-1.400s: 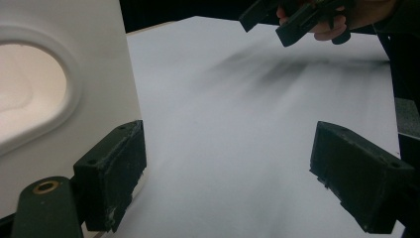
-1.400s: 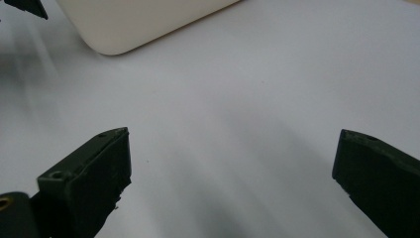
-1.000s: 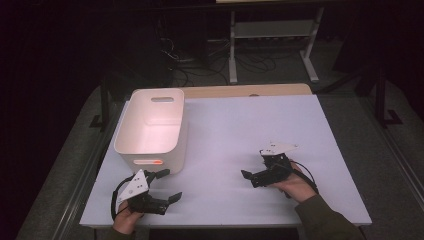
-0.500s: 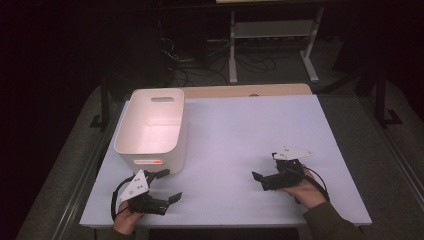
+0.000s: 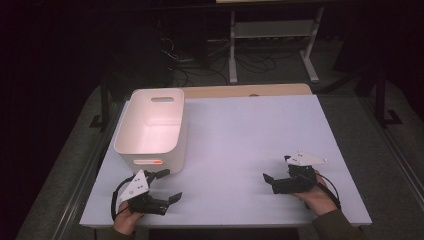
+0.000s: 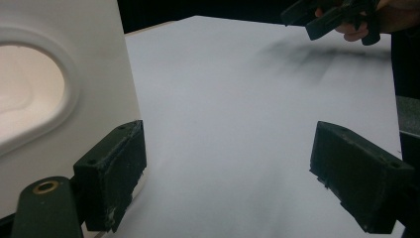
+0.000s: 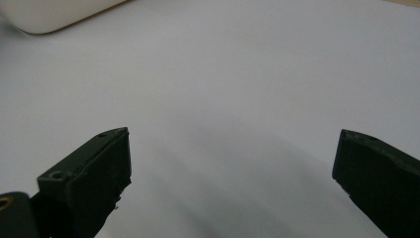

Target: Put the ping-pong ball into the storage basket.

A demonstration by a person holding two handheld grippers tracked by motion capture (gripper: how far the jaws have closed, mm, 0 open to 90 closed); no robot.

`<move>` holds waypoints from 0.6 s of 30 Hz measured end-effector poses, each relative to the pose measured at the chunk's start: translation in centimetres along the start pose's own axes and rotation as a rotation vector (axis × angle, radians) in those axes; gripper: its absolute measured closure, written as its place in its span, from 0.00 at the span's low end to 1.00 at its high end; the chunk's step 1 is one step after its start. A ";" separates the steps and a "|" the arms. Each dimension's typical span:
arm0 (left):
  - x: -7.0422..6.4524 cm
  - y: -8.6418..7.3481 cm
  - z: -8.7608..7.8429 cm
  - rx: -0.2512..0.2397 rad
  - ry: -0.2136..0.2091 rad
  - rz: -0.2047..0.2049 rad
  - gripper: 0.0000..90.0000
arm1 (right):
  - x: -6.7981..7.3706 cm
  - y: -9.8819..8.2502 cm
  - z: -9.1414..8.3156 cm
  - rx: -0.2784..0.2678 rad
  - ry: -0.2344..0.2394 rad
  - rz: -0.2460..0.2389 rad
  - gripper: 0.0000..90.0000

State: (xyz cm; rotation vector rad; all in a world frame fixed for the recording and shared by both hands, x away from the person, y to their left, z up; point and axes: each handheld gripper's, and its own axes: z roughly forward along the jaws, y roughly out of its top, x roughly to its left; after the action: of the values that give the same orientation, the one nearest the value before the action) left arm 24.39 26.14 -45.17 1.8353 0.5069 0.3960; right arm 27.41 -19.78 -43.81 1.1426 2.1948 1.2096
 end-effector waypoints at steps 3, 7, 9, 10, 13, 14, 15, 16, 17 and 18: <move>0.0 0.0 0.0 -0.002 0.001 0.001 0.16 | -0.1 -0.3 -0.2 -0.001 -0.008 0.008 0.02; 0.0 0.0 0.0 -0.001 0.000 0.002 0.16 | -0.1 -0.8 -0.3 0.009 -0.013 0.007 0.01; 0.0 0.0 0.0 0.003 0.000 0.004 0.16 | -0.2 -1.0 -0.5 0.011 -0.016 0.012 0.01; 0.0 0.0 0.0 0.002 0.000 0.004 0.16 | -0.2 -1.1 -0.6 0.012 -0.020 0.013 0.02; 0.0 0.0 0.0 0.004 0.000 0.005 0.16 | -0.4 -1.3 -0.7 0.013 -0.027 0.016 0.01; 0.0 0.0 0.0 0.004 0.000 0.004 0.16 | -0.5 -1.3 -0.7 0.012 -0.029 0.017 0.01; 0.0 0.0 0.0 0.004 0.000 0.004 0.16 | -0.6 -1.4 -0.7 0.012 -0.029 0.020 0.01; 0.0 0.0 0.0 0.003 0.000 0.005 0.16 | -0.6 -1.4 -0.6 0.013 -0.030 0.021 0.01; 0.0 0.0 0.0 0.003 -0.001 0.005 0.16 | -0.6 -1.4 -0.6 0.016 -0.030 0.019 0.01; 0.0 0.0 0.0 0.003 -0.001 0.004 0.16 | -0.6 -1.4 -0.6 0.017 -0.030 0.019 0.01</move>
State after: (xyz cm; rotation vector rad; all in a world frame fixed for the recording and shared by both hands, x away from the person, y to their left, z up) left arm 24.40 26.14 -45.17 1.8401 0.5035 0.3978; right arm 26.71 -20.99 -44.72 1.1834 2.1812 1.1754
